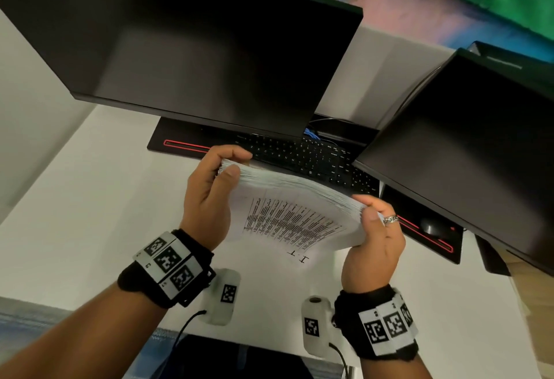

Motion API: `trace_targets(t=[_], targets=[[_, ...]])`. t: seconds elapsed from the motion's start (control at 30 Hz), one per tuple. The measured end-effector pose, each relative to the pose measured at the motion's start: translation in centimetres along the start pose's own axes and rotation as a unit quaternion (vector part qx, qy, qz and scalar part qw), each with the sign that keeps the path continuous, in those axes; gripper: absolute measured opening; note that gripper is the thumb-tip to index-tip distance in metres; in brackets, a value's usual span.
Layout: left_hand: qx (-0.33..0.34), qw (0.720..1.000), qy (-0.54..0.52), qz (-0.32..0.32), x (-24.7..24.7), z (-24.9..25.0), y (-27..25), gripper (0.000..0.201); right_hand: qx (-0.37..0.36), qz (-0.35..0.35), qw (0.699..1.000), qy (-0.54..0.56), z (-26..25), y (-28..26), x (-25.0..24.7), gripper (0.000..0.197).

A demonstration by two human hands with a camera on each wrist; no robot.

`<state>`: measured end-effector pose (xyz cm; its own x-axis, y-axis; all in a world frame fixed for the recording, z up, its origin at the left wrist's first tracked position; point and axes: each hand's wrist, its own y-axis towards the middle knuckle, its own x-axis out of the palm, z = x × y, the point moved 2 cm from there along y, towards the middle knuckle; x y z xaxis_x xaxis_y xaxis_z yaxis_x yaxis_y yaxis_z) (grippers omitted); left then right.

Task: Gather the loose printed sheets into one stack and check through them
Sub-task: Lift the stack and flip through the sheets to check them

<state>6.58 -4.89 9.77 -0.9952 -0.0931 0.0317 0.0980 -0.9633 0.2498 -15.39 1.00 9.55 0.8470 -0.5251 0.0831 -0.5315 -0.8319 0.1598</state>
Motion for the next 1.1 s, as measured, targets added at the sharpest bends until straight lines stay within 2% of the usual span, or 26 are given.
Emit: trace_targets(t=[0.17, 0.4, 0.5, 0.57, 0.63, 0.67, 0.7, 0.77, 0.83, 0.87, 0.93, 0.97, 1.03, 1.1], targets=[[-0.005, 0.997, -0.071, -0.036, -0.3, 0.2, 0.2, 0.028, -0.018, -0.029, 0.999, -0.027, -0.9, 0.1, 0.2, 0.019], [-0.007, 1.000, -0.015, -0.010, -0.1, 0.4, 0.4, 0.025, -0.002, 0.028, 0.999, -0.045, -0.6, 0.1, 0.1, 0.018], [0.006, 0.999, -0.031, -0.017, 0.2, 0.8, 0.5, 0.028, -0.005, 0.033, 0.999, -0.033, -0.9, 0.1, 0.1, 0.022], [0.009, 0.997, -0.041, -0.058, -0.2, 0.6, 0.5, 0.039, -0.019, 0.009, 0.999, -0.039, -1.1, 0.3, -0.1, 0.017], [-0.056, 0.992, -0.018, -0.116, -0.9, -0.3, 0.5, 0.069, -0.042, -0.039, 0.996, -0.061, -1.3, 0.7, -0.7, 0.028], [-0.098, 0.984, 0.018, -0.148, -1.1, -0.8, 0.4, 0.071, -0.050, -0.062, 0.993, -0.090, -1.5, 0.9, -0.9, 0.034], [-0.122, 0.976, 0.062, -0.169, -1.1, -1.4, 0.2, 0.060, -0.054, -0.076, 0.987, -0.130, -1.7, 1.2, -1.2, 0.032], [-0.128, 0.971, 0.115, -0.167, -0.8, -1.3, 0.1, 0.033, -0.062, -0.096, 0.974, -0.195, -2.5, 2.0, -1.7, 0.022], [-0.070, 0.974, 0.150, -0.154, -0.3, -0.3, 0.6, 0.029, -0.077, -0.111, 0.959, -0.250, -3.4, 3.0, -2.1, 0.016], [-0.020, 0.972, 0.177, -0.151, 0.0, 0.7, 0.9, 0.028, -0.089, -0.130, 0.942, -0.297, -4.0, 3.4, -1.9, 0.017], [0.101, 0.950, 0.253, -0.154, 0.5, 3.4, 1.8, 0.022, -0.104, -0.199, 0.902, -0.370, -5.2, 3.9, -0.5, 0.028], [0.162, 0.930, 0.291, -0.157, 0.7, 4.7, 2.1, 0.024, -0.107, -0.230, 0.892, -0.374, -5.5, 3.9, 0.5, 0.035], [0.261, 0.891, 0.333, -0.166, 1.1, 6.3, 2.4, 0.026, -0.124, -0.261, 0.897, -0.334, -5.7, 3.7, 2.5, 0.036], [0.271, 0.880, 0.343, -0.186, 1.2, 6.8, 2.5, 0.022, -0.161, -0.264, 0.904, -0.293, -5.3, 3.6, 3.7, 0.023]])
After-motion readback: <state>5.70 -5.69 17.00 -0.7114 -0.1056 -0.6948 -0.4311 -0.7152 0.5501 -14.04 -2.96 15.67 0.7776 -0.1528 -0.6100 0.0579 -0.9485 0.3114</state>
